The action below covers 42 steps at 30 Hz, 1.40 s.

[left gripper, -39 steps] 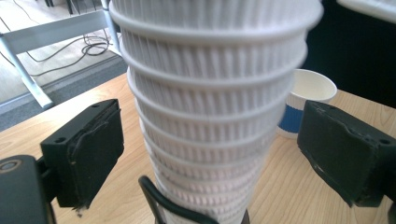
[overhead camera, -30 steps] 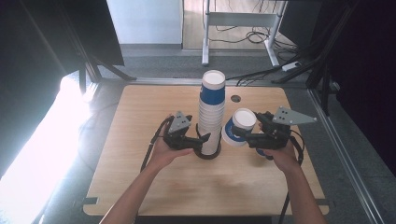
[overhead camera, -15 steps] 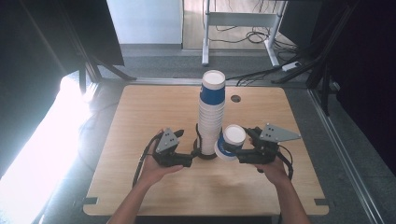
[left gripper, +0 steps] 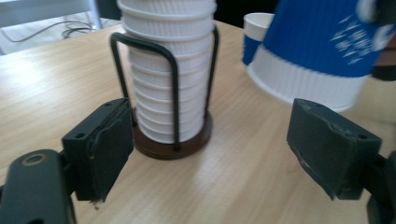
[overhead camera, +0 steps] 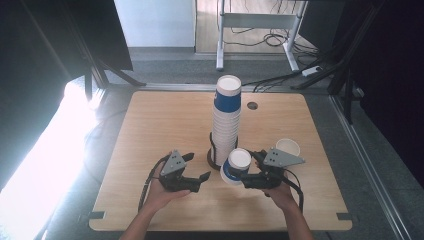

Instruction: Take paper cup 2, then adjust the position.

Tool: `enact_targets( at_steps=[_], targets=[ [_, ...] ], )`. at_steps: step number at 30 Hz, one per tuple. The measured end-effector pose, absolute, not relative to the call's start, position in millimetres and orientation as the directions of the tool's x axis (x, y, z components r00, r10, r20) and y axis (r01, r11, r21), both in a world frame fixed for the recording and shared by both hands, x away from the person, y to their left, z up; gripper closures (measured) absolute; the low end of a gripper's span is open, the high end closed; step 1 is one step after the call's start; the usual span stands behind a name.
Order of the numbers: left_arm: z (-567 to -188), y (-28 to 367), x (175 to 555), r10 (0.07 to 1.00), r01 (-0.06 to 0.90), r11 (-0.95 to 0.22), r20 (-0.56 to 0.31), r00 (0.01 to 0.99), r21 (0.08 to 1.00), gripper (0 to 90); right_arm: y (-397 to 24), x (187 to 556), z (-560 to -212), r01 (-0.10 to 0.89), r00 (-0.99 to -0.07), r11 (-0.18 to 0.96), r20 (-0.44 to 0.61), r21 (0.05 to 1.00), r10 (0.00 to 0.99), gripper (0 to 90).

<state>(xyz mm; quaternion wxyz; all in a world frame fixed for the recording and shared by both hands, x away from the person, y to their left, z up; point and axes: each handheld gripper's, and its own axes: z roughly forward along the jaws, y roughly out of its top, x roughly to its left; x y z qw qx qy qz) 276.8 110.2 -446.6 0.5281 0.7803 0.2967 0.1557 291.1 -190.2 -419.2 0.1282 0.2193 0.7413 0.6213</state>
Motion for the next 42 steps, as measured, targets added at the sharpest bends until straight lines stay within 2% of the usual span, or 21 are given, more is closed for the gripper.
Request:
enact_targets(
  at_steps=[7, 13, 26, 37, 41, 42],
  targets=[
    [-441.7, 107.1, 266.1, 0.614, 0.289, -0.259, -0.073, 0.786, 0.922, 14.9, -187.1, 286.9, -425.2, 0.169, -0.870, 0.138, 0.082, 0.976, 0.485, 27.2],
    [-436.9, 90.7, 259.4, 0.571, 0.259, -0.316, -0.035, 0.821, 0.913, 9.3, -183.4, 283.8, -425.4, 0.159, -0.872, 0.142, 0.071, 0.977, 0.484, 27.2],
    [-439.2, 66.6, 258.6, 0.534, 0.251, -0.342, -0.032, 0.845, 0.906, 6.7, -171.7, 283.0, -429.2, 0.171, -0.874, 0.136, 0.087, 0.976, 0.479, 27.2],
    [-446.4, 44.1, 262.0, 0.524, 0.246, -0.362, -0.021, 0.851, 0.899, 7.2, -166.6, 280.0, -429.4, 0.179, -0.876, 0.124, 0.101, 0.976, 0.471, 27.2],
    [-449.5, 41.8, 263.0, 0.529, 0.245, -0.351, -0.024, 0.848, 0.904, 10.2, -163.2, 278.0, -428.6, 0.169, -0.883, 0.125, 0.094, 0.978, 0.460, 27.2],
    [-449.9, 41.8, 263.1, 0.529, 0.244, -0.349, -0.025, 0.848, 0.905, 14.0, -162.1, 277.4, -428.5, 0.165, -0.884, 0.129, 0.088, 0.978, 0.459, 27.2]
  ],
)
